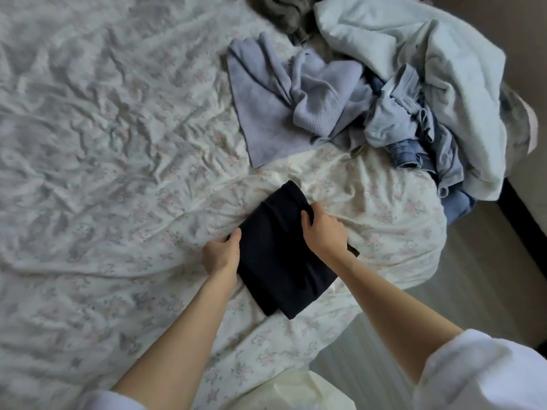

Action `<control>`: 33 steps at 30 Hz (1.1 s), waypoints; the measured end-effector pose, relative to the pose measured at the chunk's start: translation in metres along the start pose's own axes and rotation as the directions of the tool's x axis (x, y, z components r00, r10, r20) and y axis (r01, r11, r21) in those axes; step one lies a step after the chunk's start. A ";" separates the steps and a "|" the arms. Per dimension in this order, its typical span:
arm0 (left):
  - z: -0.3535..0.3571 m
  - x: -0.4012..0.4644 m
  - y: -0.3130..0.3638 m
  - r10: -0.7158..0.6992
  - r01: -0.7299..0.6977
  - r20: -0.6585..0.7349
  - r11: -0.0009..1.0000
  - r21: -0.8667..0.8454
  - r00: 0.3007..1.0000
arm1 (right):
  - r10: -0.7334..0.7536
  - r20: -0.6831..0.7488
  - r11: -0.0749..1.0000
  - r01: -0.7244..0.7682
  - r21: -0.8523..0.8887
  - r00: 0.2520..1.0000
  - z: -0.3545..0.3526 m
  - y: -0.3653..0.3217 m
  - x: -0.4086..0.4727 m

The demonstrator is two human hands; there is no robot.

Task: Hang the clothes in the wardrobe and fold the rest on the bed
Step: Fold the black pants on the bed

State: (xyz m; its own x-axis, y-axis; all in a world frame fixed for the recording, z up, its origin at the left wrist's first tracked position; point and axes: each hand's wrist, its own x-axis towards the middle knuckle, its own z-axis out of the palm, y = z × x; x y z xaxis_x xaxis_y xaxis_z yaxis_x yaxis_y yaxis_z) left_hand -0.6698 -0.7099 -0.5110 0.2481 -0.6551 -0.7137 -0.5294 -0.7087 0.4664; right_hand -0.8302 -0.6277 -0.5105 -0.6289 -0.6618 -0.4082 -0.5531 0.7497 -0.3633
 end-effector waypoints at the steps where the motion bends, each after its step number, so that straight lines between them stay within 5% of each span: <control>1: 0.001 0.001 0.000 0.040 -0.040 -0.018 0.999 0.027 0.999 | -0.002 -0.002 1.000 0.002 -0.004 1.000 0.003 -0.001 -0.006; 7: 0.000 0.005 0.000 0.124 -0.115 -0.083 0.988 0.107 0.989 | 0.095 -0.046 0.993 -0.092 0.071 0.994 -0.003 0.011 -0.005; 15: -0.005 0.019 -0.001 0.016 -0.016 -0.087 1.000 0.003 0.996 | 0.113 -0.044 0.993 -0.114 -0.032 0.993 -0.017 0.015 0.014; 20: -0.013 0.021 -0.004 -0.255 0.299 0.177 0.906 -0.299 0.951 | 0.007 0.071 0.983 -0.019 0.180 0.997 -0.028 0.013 0.022; 25: -0.018 0.021 0.002 -0.351 0.432 0.339 0.879 -0.202 0.873 | -0.033 0.135 0.991 0.014 0.136 0.990 -0.028 -0.020 0.056; 28: -0.010 0.021 0.002 -0.303 0.374 0.275 0.890 -0.262 0.913 | -0.009 0.158 1.000 0.008 0.011 0.987 -0.020 -0.035 0.071; 33: -0.012 0.030 0.000 -0.139 0.137 -0.008 0.981 -0.139 0.990 | -0.009 -0.013 0.998 0.009 -0.055 1.000 -0.018 -0.029 0.072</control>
State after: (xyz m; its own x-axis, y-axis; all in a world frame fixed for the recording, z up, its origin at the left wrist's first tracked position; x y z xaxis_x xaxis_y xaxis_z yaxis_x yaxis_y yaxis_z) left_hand -0.6526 -0.7326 -0.5263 0.3261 -0.5519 -0.7675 -0.3723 -0.8213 0.4324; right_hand -0.8694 -0.6966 -0.5139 -0.6305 -0.6688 -0.3940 -0.5881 0.7429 -0.3198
